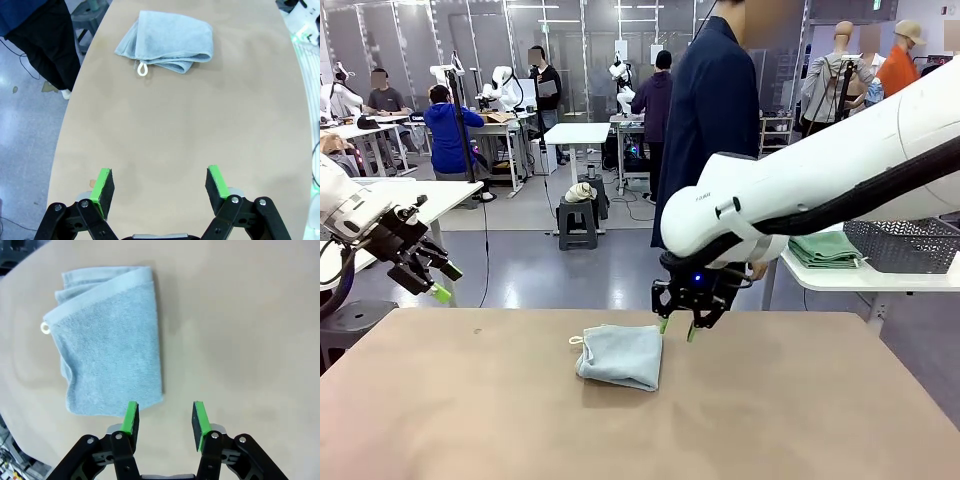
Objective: Fold the towels and place them in the basket.
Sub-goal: Place the folded Towel with hook on the right side of the table.
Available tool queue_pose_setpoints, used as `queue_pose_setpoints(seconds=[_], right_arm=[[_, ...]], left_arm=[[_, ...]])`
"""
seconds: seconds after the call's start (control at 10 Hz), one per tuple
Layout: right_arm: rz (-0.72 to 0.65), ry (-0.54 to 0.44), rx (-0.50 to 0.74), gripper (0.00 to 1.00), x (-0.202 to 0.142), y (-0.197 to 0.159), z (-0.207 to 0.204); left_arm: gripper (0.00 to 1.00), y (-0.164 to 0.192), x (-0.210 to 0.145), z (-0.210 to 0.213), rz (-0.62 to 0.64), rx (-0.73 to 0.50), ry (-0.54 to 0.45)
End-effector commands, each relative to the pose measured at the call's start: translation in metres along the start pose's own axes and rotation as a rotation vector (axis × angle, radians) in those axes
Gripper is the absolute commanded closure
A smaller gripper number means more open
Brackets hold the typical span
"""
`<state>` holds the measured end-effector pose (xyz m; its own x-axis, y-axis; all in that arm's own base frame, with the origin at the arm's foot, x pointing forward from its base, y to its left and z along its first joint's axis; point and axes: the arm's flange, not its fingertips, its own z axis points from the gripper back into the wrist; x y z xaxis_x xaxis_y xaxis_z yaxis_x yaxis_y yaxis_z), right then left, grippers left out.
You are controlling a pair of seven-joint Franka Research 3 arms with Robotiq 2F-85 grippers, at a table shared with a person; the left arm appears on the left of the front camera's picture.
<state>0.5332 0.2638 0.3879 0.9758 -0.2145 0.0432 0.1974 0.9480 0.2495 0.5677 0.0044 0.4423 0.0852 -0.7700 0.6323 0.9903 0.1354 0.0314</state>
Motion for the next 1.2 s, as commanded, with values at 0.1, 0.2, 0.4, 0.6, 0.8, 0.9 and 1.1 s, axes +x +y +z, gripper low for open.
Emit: queue_pose_setpoints(seconds=[0.1, 0.2, 0.4, 0.6, 0.8, 0.9, 1.1], right_arm=[[-0.074, -0.113, 0.041, 0.45, -0.033, 0.003, -0.020], [-0.071, -0.137, 0.048, 0.45, -0.036, 0.005, -0.028], [-0.073, -0.182, 0.067, 0.45, -0.042, 0.008, -0.042], [-0.081, -0.200, 0.043, 0.45, -0.040, 0.011, -0.057], [-0.072, -0.218, 0.037, 0.45, -0.039, 0.014, -0.071], [-0.067, -0.223, 0.029, 0.45, -0.037, 0.017, -0.076], [-0.067, -0.231, 0.025, 0.45, -0.033, 0.022, -0.081]], left_arm=[[0.07, 0.000, 0.001, 0.001, -0.005, 0.003, 0.009], [0.07, 0.000, 0.001, 0.001, -0.005, 0.003, 0.009], [0.07, 0.000, 0.001, 0.001, -0.005, 0.003, 0.009], [0.07, 0.000, 0.001, 0.001, -0.005, 0.003, 0.009], [0.07, 0.000, 0.001, 0.001, -0.005, 0.003, 0.009], [0.07, 0.000, 0.001, 0.001, -0.005, 0.003, 0.009], [0.07, 0.000, 0.001, 0.001, -0.005, 0.003, 0.009]])
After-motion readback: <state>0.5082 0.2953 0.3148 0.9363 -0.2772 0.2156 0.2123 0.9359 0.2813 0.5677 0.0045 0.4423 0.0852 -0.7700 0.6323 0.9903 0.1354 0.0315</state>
